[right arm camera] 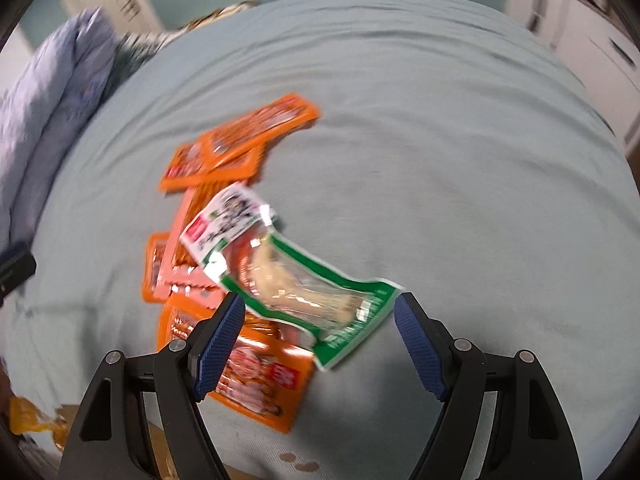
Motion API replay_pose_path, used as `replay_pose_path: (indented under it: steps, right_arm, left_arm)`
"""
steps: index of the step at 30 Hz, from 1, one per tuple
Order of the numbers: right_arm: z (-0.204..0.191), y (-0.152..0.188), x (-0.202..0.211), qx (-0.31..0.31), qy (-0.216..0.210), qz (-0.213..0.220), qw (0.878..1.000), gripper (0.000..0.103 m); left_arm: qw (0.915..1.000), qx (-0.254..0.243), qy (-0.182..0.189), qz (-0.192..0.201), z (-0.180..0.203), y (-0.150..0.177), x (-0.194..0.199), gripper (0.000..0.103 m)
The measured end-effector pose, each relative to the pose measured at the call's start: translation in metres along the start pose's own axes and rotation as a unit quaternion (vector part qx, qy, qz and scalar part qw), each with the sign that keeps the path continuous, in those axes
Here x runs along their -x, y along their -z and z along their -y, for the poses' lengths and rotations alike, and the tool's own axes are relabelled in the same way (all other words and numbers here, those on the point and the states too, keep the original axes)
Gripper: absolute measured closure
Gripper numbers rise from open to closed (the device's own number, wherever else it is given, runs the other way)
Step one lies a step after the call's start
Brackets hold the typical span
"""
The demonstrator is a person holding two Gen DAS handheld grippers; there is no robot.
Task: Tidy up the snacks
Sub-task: 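Move the right gripper to the green-and-white chicken pack and grasp it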
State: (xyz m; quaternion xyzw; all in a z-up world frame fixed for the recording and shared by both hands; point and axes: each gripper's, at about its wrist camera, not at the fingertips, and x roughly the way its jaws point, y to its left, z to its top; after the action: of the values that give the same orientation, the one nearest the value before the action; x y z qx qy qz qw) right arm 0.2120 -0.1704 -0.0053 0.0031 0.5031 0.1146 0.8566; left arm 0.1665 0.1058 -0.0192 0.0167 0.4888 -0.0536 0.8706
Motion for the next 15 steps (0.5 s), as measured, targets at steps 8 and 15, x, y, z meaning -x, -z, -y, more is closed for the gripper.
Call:
replay_pose_path:
  steps: [8,15]
  right_arm:
    - [-0.03,-0.018,-0.042,0.063,0.042,-0.033,0.997,0.024]
    - [0.007,-0.024,-0.032,-0.04,-0.023,-0.012,0.999,0.082]
  left_arm:
    - [0.9999,0.012,-0.001,0.002,-0.006,-0.001,0.0,0.025]
    - [0.9999,0.009,-0.006,-0.002,-0.004,0.0,-0.006,0.025]
